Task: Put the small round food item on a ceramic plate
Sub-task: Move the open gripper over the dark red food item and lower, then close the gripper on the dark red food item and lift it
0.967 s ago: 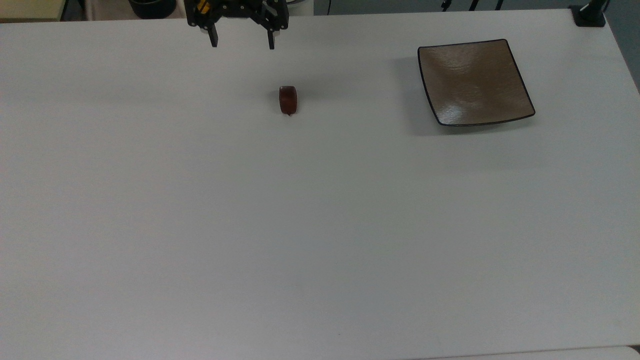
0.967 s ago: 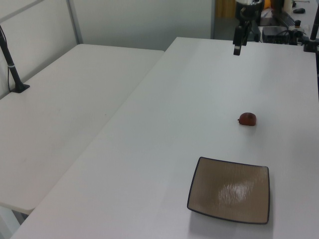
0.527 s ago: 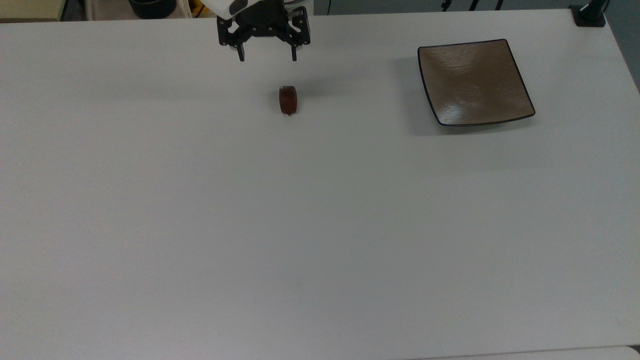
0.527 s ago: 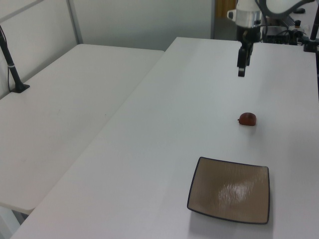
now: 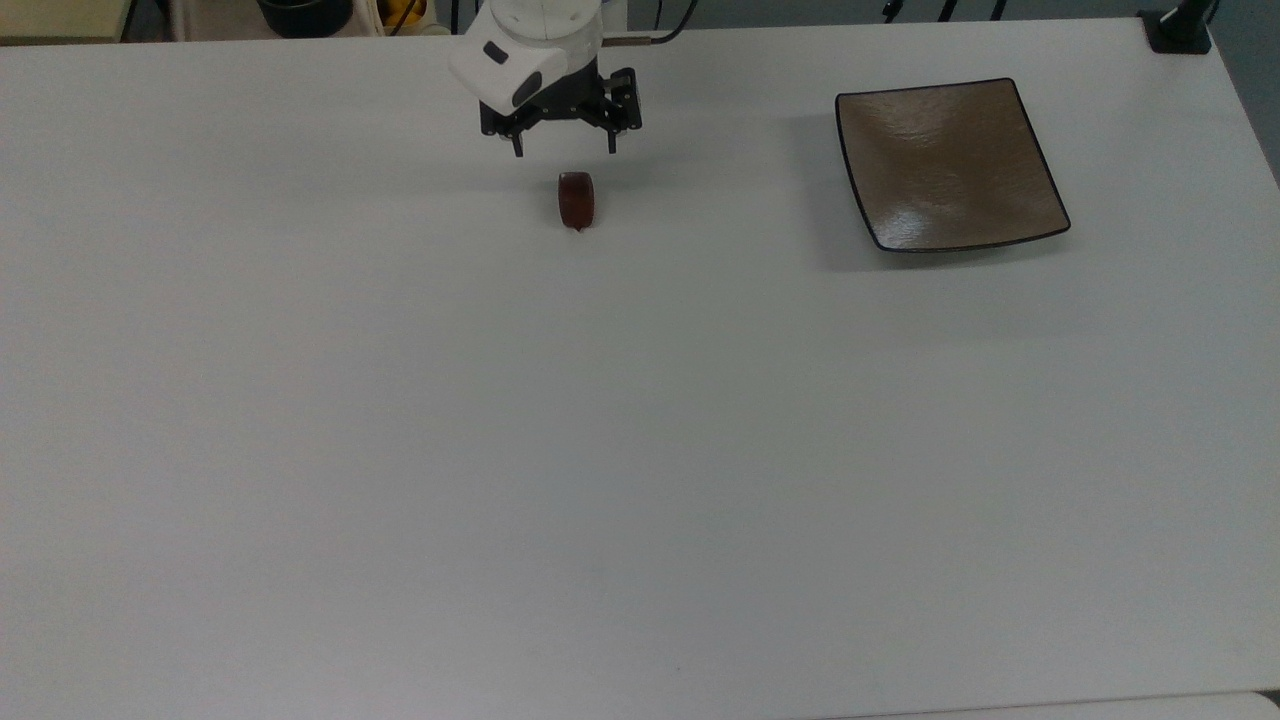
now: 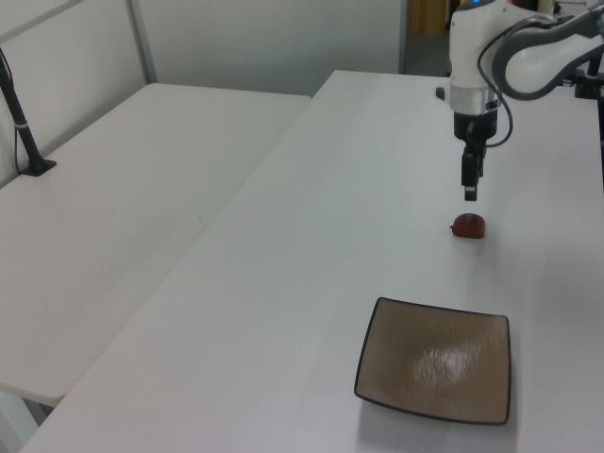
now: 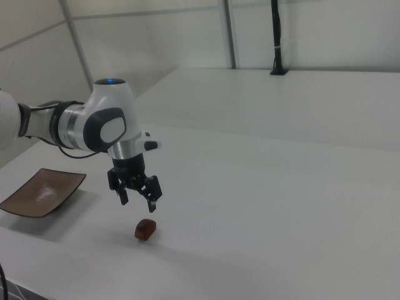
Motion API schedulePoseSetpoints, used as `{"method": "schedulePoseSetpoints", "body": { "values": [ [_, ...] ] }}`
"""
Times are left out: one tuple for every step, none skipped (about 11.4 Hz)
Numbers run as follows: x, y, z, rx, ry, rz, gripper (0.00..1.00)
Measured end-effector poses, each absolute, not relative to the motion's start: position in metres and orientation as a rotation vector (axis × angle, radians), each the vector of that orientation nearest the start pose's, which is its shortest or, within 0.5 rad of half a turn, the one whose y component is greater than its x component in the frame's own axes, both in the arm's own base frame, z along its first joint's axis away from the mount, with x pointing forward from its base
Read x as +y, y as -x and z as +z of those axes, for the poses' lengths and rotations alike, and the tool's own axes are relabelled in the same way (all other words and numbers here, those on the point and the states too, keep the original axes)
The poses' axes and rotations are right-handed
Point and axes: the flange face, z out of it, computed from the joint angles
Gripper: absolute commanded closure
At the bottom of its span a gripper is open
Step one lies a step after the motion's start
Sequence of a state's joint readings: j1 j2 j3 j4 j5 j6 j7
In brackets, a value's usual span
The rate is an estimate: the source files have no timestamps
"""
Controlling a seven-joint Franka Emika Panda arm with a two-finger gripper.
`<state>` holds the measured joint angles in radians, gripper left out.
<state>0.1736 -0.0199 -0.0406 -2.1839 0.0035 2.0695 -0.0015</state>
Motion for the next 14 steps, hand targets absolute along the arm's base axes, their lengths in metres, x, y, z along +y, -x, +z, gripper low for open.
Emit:
{"method": "schedulePoseSetpoints", "body": {
  "values": [
    [0.074, -0.515, 0.380, -0.222, 3.134, 0.150, 0.00],
    [0.078, -0.516, 0.367, -0.233, 3.134, 0.153, 0.00],
    [0.079, -0.517, 0.355, -0.236, 3.134, 0.167, 0.00],
    [0.079, -0.518, 0.344, -0.236, 3.135, 0.182, 0.00],
    [0.079, -0.520, 0.334, -0.236, 3.135, 0.194, 0.01],
    [0.079, -0.521, 0.329, -0.236, 3.135, 0.200, 0.07],
    [0.079, -0.521, 0.324, -0.236, 3.136, 0.212, 0.30],
    [0.079, -0.521, 0.320, -0.236, 3.135, 0.224, 0.43],
    [0.079, -0.521, 0.318, -0.236, 3.135, 0.231, 0.56],
    [0.079, -0.521, 0.316, -0.236, 3.135, 0.234, 0.60],
    [0.079, -0.521, 0.316, -0.236, 3.135, 0.234, 0.68],
    [0.079, -0.521, 0.316, -0.236, 3.135, 0.234, 0.73],
    [0.079, -0.521, 0.317, -0.236, 3.135, 0.233, 0.73],
    [0.079, -0.521, 0.317, -0.236, 3.135, 0.232, 0.73]
  ]
}}
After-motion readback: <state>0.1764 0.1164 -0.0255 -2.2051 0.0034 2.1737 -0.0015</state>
